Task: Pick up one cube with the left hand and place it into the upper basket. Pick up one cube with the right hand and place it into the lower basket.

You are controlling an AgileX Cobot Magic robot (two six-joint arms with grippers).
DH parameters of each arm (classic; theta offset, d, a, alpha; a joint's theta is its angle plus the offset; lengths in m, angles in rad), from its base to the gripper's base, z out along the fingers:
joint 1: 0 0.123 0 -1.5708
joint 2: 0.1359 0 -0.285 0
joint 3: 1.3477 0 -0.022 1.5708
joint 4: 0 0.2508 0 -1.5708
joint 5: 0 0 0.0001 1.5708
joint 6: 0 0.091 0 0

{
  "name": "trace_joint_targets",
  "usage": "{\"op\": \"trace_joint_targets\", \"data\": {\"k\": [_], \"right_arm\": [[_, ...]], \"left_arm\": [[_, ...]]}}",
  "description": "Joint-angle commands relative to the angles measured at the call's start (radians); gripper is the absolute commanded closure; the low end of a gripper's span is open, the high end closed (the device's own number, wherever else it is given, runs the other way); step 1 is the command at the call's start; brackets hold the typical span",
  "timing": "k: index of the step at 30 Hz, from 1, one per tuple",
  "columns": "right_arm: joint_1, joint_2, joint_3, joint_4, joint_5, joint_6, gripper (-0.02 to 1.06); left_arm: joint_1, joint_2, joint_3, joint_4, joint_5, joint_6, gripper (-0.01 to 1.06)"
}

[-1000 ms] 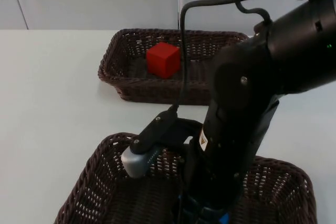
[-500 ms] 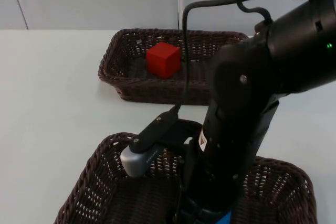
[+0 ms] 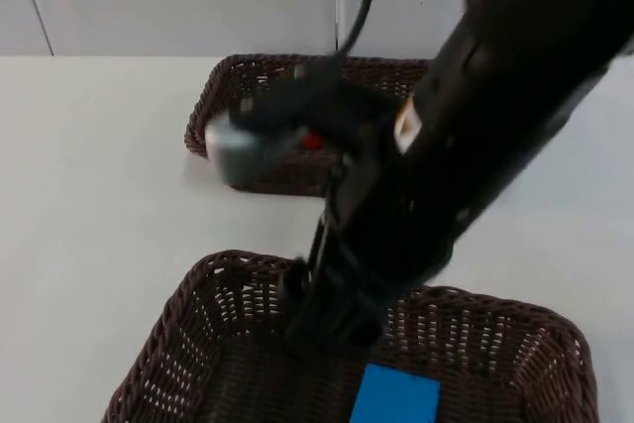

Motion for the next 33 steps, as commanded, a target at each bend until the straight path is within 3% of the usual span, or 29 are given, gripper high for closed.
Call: {"op": "trace_joint_targets", "data": {"k": [1, 9, 24, 29, 33], "right_arm": [[0.001, -0.05, -0.002, -0.001, -0.012, -0.004, 0.34], [0.001, -0.214, -0.002, -0.028, -0.023, -0.004, 0.34], [0.001, -0.342, 0.003, -0.041, -0.023, -0.004, 0.34], [0.001, -0.422, 0.082, -0.041, -0.092, -0.001, 0.34], [0.001, -0.541, 0.233, -0.041, -0.169, -0.001, 0.34]], "left_arm": [[0.002, -0.006, 0.004, -0.011, -0.004, -0.006, 0.22], [0.002, -0.006, 0.004, -0.011, -0.004, -0.006, 0.22], [0.002, -0.006, 0.004, -0.011, -0.004, -0.006, 0.22], [0.002, -0.006, 0.004, -0.011, -0.004, -0.006, 0.22], [0.002, -0.006, 0.004, -0.011, 0.032, -0.006, 0.22]]}}
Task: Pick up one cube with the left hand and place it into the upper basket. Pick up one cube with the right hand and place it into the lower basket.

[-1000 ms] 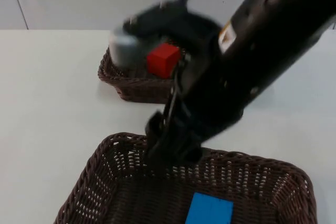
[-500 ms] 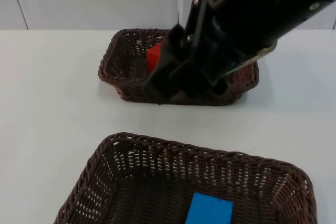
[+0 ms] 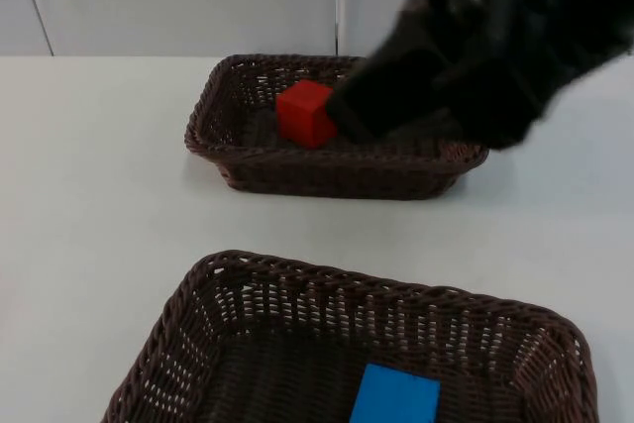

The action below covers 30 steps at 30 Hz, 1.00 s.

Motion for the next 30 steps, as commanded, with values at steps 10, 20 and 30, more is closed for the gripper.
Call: {"op": "trace_joint_targets", "data": {"k": [10, 20, 30], "right_arm": [[0.001, -0.282, 0.255, 0.002, -0.079, 0.003, 0.34], [0.001, -0.46, 0.324, -0.004, -0.079, 0.033, 0.34], [0.001, -0.623, 0.399, -0.005, -0.047, 0.057, 0.34]], "left_arm": [[0.002, -0.006, 0.004, -0.055, 0.057, -0.006, 0.22], [0.002, -0.119, 0.004, -0.055, 0.073, 0.027, 0.22], [0.002, -0.378, 0.004, -0.053, 0.228, 0.041, 0.22]]}}
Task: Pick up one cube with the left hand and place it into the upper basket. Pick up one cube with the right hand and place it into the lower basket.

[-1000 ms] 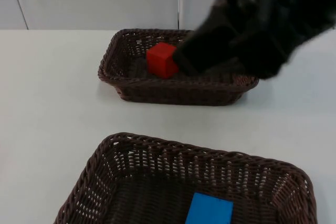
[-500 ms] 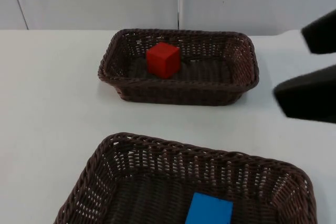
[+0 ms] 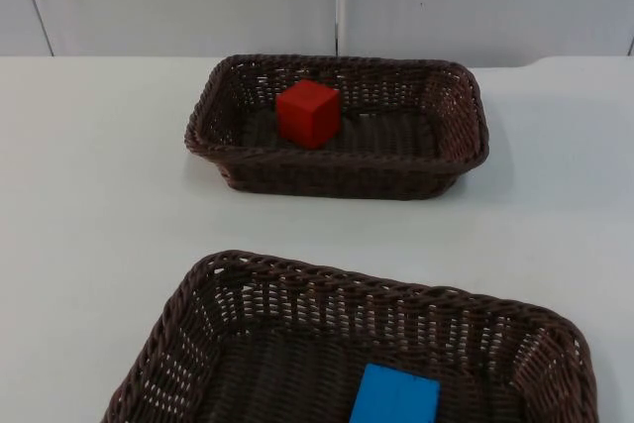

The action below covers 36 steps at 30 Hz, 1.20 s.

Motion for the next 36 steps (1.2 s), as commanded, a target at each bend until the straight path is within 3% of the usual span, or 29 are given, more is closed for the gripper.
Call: {"op": "trace_joint_targets", "data": {"k": [1, 10, 21, 29, 36], "right_arm": [[-0.002, -0.031, 0.016, -0.005, 0.006, 0.017, 0.34], [-0.002, -0.103, 0.029, -0.005, 0.088, 0.04, 0.34], [-0.004, -0.162, 0.029, -0.015, 0.143, 0.046, 0.34], [-0.004, -0.295, 0.029, -0.199, 0.25, 0.223, 0.34], [-0.004, -0.439, 0.029, -0.241, 0.384, 0.279, 0.34]], "left_arm": [[0.002, -0.047, 0.004, -0.012, 0.046, 0.004, 0.22], [0.002, -0.124, 0.004, -0.012, 0.226, -0.02, 0.22], [0.002, -0.124, 0.004, -0.03, 0.233, -0.047, 0.22], [0.002, -0.124, 0.004, -0.035, 0.233, -0.047, 0.22], [0.002, -0.124, 0.004, -0.04, 0.197, -0.047, 0.22]]}}
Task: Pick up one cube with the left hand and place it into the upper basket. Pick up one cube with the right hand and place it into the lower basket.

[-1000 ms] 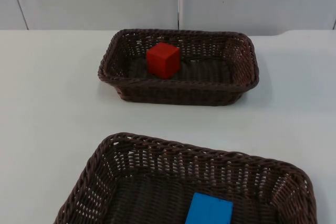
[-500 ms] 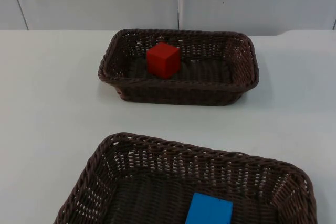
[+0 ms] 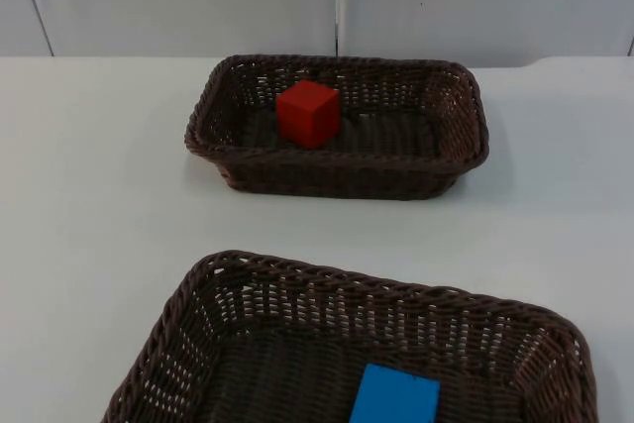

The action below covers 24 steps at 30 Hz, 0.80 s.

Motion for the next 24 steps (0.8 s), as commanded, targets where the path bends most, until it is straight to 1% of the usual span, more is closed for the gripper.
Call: {"op": "trace_joint_targets", "data": {"k": [1, 3, 4, 10, 11, 14, 19, 24], "right_arm": [[-0.004, -0.048, 0.004, -0.012, 0.055, 0.011, 0.34], [-0.004, -0.103, 0.004, -0.012, 0.101, 0.012, 0.34], [-0.004, -0.103, 0.004, -0.012, 0.101, 0.012, 0.34], [-0.004, -0.242, 0.004, -0.012, 0.236, 0.049, 0.34], [-0.004, -0.242, 0.004, -0.012, 0.236, 0.049, 0.34], [-0.004, -0.281, 0.013, -0.012, 0.287, 0.053, 0.34], [-0.002, -0.281, 0.058, -0.01, 0.294, 0.063, 0.34], [-0.002, -0.281, 0.055, -0.01, 0.294, 0.064, 0.34]], "left_arm": [[0.002, -0.004, 0.004, -0.014, -0.022, -0.009, 0.22], [0.002, -0.004, 0.004, -0.014, -0.019, -0.009, 0.22], [0.002, -0.004, 0.004, -0.014, -0.019, -0.009, 0.22], [0.002, -0.004, 0.004, -0.015, -0.019, -0.009, 0.22], [0.002, -0.004, 0.004, -0.015, -0.019, -0.009, 0.22], [0.002, -0.004, 0.004, -0.03, -0.021, -0.007, 0.22], [0.002, -0.004, 0.004, -0.037, -0.02, 0.003, 0.22], [0.002, -0.004, 0.004, -0.037, -0.014, 0.003, 0.22]]}}
